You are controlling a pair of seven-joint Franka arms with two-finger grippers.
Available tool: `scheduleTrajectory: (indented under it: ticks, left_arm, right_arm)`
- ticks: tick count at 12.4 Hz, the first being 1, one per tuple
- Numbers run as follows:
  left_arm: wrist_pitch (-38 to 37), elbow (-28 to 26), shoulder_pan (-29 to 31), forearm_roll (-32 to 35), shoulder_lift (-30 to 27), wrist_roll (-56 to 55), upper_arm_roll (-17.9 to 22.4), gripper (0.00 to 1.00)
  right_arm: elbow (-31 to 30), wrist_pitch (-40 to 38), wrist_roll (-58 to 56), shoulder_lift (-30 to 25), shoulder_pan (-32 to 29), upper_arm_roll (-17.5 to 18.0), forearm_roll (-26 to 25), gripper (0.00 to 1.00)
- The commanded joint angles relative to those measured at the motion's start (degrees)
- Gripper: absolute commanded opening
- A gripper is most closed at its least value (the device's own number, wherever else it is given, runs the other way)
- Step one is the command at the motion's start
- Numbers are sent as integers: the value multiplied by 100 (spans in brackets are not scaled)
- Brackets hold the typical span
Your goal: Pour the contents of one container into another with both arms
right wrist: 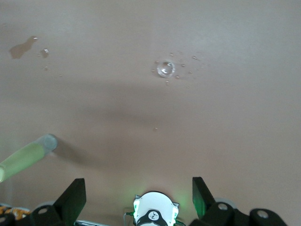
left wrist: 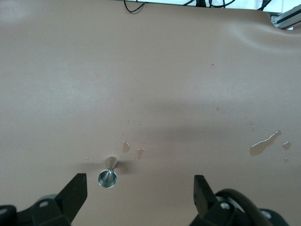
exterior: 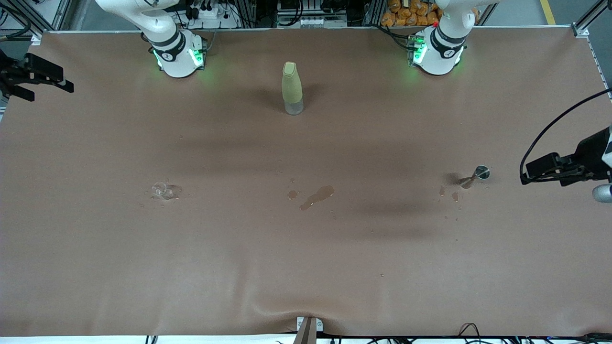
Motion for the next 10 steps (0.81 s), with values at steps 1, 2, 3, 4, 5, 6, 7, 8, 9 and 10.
scheduleTrajectory:
  ticks: [1,2,3,4,5,6,7,8,9,10]
  left_arm:
    - [-152,-324,-622,190,-546,-252,518,100]
    - [-301,-420,-677,190,-721,-243,563,100]
    - [-346,-699,-694,225,-966,-260,564,100]
    - [-346,-920,-764,226,-1134,-278,564,100]
    - [-355,-965,-904,243,-1153,-296,590,100]
    - [-407,-966,-958,243,-1145,-296,625,100]
    - [-469,-957,-958,287,-1162,-339,625,100]
    - [-574,-974,-1019,513,-1249,-470,617,100]
    - [-601,-1018,-1168,698,-1320,-480,617,100]
    - [-601,-1123,-1204,744,-1434,-489,617,100]
  right_arm:
    - [-41,-28,156,-80,-160,102,-344,100]
    - [-67,15,173,-89,-151,111,-432,100]
    - [-76,42,174,-80,-151,119,-529,100]
    - [-85,77,226,-80,-151,119,-547,100]
    - [-103,103,261,-71,-142,119,-547,100]
    - [-216,252,270,-89,-160,145,-547,100]
    - [-400,436,270,-185,-229,154,-547,100]
    - [-689,655,262,-342,-291,215,-547,100]
    - [-866,797,261,-439,-509,407,-547,100]
    - [-893,815,261,-440,-711,644,-547,100]
